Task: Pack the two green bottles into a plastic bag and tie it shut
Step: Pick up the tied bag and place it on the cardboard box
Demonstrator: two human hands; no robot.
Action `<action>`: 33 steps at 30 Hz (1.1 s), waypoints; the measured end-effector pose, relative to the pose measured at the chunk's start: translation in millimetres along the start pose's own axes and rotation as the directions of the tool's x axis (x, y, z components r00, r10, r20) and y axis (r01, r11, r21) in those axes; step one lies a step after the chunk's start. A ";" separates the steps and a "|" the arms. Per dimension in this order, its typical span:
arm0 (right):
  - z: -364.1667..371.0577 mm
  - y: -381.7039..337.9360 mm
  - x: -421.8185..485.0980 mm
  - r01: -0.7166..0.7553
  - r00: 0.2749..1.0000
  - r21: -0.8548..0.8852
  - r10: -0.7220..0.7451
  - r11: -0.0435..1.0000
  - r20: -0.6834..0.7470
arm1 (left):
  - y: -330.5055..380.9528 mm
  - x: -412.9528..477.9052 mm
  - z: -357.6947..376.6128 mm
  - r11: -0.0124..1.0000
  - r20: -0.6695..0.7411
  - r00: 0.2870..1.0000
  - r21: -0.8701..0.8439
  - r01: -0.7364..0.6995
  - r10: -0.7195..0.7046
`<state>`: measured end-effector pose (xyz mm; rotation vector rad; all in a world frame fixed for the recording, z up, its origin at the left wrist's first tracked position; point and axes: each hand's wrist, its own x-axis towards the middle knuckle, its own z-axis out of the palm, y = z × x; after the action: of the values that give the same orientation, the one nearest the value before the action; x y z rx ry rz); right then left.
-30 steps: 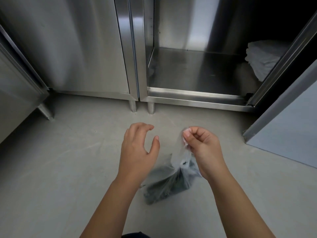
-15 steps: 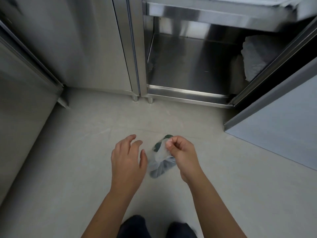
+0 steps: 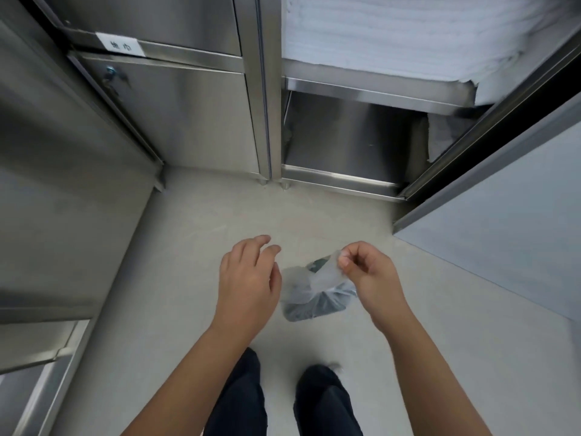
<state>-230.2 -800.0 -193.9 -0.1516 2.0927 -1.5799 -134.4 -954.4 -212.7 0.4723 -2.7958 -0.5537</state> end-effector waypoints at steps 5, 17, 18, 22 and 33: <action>-25.2 -56.8 -47.1 0.128 0.990 -0.066 -0.124 0.990 0.069 | 33.9 -20.0 -57.3 0.998 0.003 0.998 0.033 0.055 -0.055; -67.0 -123.3 -112.0 0.310 0.938 -0.018 -0.302 0.951 0.171 | 95.6 -101.2 -126.3 0.980 -0.116 0.983 0.126 0.156 -0.142; -69.2 -124.7 -115.8 0.319 0.931 -0.014 -0.311 0.948 0.192 | 98.3 -106.2 -127.6 0.975 -0.131 0.979 0.141 0.173 -0.155; -75.4 -122.6 -124.5 0.342 0.903 -0.026 -0.321 0.939 0.284 | 113.0 -124.0 -126.7 0.950 -0.204 0.951 0.163 0.268 -0.234; -71.7 -113.1 -158.8 0.344 0.825 0.015 -0.310 0.939 0.472 | 145.6 -180.8 -129.3 0.849 -0.220 0.880 0.245 0.468 -0.421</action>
<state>-149.7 -712.9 -23.4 -0.8759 1.7948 -1.4617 32.0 -804.0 -70.4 1.1971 -2.6178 -0.1675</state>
